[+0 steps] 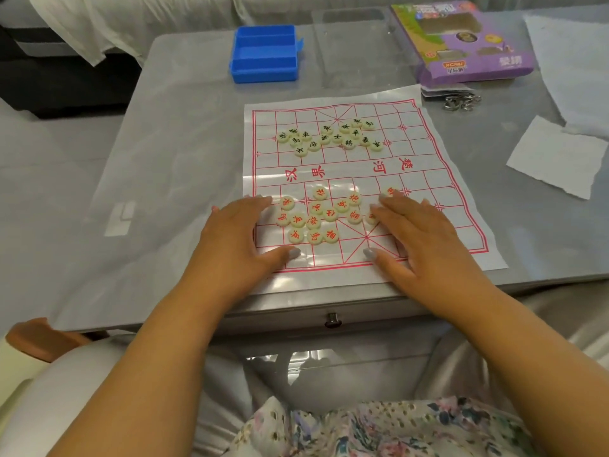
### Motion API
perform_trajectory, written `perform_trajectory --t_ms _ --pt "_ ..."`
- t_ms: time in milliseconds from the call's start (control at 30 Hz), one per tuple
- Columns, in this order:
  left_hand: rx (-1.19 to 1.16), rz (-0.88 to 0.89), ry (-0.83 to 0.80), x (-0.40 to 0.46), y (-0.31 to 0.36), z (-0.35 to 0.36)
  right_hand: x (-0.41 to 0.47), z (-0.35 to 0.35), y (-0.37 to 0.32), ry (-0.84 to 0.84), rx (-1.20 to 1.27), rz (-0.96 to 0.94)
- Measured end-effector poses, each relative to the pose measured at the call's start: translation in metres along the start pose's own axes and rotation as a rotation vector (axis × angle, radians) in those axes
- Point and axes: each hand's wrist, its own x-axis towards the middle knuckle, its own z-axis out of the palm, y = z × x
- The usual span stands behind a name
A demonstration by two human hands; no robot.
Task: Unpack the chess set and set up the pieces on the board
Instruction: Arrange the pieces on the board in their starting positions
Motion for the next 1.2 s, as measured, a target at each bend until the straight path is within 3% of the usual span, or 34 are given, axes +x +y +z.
perform_trajectory --t_ms 267,400,567,1200 --pt "0.005 0.04 0.107 0.002 0.009 0.007 0.037 -0.003 -0.019 0.163 0.078 0.03" --pt "0.036 0.044 0.128 0.004 0.008 0.01 0.062 -0.002 -0.027 0.074 -0.078 0.0" --pt "0.029 0.016 0.134 0.005 0.01 0.011 0.067 0.001 -0.028 0.068 -0.068 0.005" --pt "-0.138 -0.04 0.075 0.002 0.016 0.006 0.031 -0.016 0.007 0.054 0.187 0.205"
